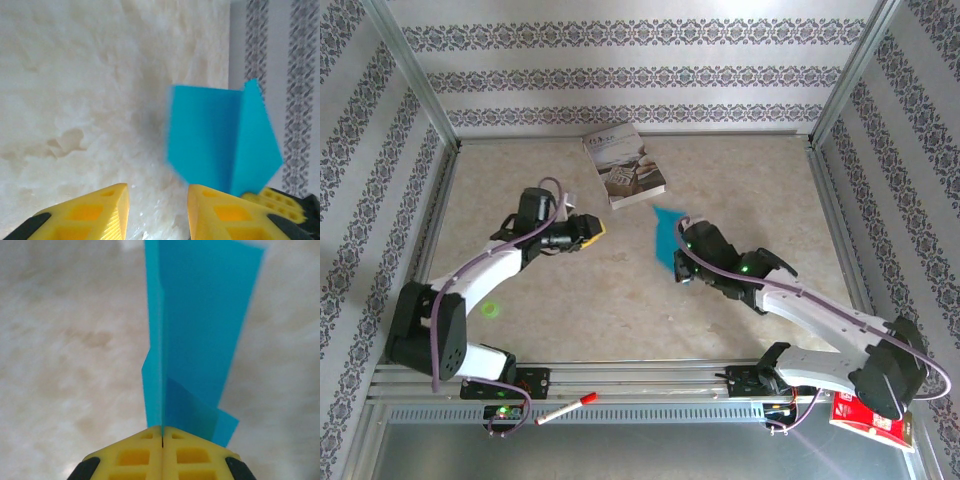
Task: Fold a paper plane with a square sheet of paper (pick it up from the middle)
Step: Turn over the paper at the center of the table.
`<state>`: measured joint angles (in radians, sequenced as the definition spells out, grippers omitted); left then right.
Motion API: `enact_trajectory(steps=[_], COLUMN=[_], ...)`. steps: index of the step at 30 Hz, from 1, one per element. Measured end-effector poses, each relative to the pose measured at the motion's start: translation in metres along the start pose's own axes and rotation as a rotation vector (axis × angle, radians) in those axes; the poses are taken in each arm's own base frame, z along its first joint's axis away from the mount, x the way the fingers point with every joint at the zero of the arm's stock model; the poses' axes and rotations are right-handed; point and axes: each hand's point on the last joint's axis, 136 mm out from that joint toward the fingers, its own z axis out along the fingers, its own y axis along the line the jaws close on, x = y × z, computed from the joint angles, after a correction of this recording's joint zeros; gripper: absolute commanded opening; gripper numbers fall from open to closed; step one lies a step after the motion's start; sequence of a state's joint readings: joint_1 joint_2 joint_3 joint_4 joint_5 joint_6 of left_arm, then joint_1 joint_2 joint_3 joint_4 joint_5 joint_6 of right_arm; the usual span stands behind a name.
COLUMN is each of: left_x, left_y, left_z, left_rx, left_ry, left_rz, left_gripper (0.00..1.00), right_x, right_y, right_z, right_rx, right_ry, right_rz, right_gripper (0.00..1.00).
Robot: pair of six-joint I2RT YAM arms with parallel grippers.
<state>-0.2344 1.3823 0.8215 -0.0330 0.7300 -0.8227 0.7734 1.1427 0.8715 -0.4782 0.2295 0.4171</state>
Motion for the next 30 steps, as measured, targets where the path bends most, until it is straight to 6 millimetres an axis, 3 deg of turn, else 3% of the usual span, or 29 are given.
enact_trajectory(steps=[2,4,10,18,21,24,30], left_x=[-0.009,-0.016,-0.031,-0.039,-0.038,-0.037,-0.029], left_y=[0.002,0.009,0.042,0.067,0.07,0.069,0.064], left_z=[-0.014,-0.024,-0.045,-0.061,-0.063,-0.063,-0.064], left_rx=[-0.013,-0.033,-0.114,-0.18,-0.187,-0.186,-0.154], left_ry=[-0.04,-0.068,-0.131,-0.161,-0.158,-0.158,-0.134], left_rz=[-0.012,-0.033,-0.114,-0.147,-0.15,-0.15,-0.15], left_gripper=[0.36,0.36,0.36,0.36,0.36,0.37,0.36], right_x=[-0.013,-0.014,0.04,0.102,0.118,0.127,0.126], right_y=[-0.009,-0.015,-0.007,0.053,0.077,0.099,0.13], right_z=[-0.01,-0.009,0.034,0.083,0.089,0.091,0.082], right_rx=[0.115,0.236,0.499,0.596,0.561,0.507,0.344], right_ry=[-0.02,0.002,0.225,0.343,0.348,0.346,0.342], right_rz=[-0.079,-0.173,-0.485,-0.69,-0.693,-0.67,-0.572], right_gripper=[0.0,0.0,0.0,0.0,0.09,0.19,0.25])
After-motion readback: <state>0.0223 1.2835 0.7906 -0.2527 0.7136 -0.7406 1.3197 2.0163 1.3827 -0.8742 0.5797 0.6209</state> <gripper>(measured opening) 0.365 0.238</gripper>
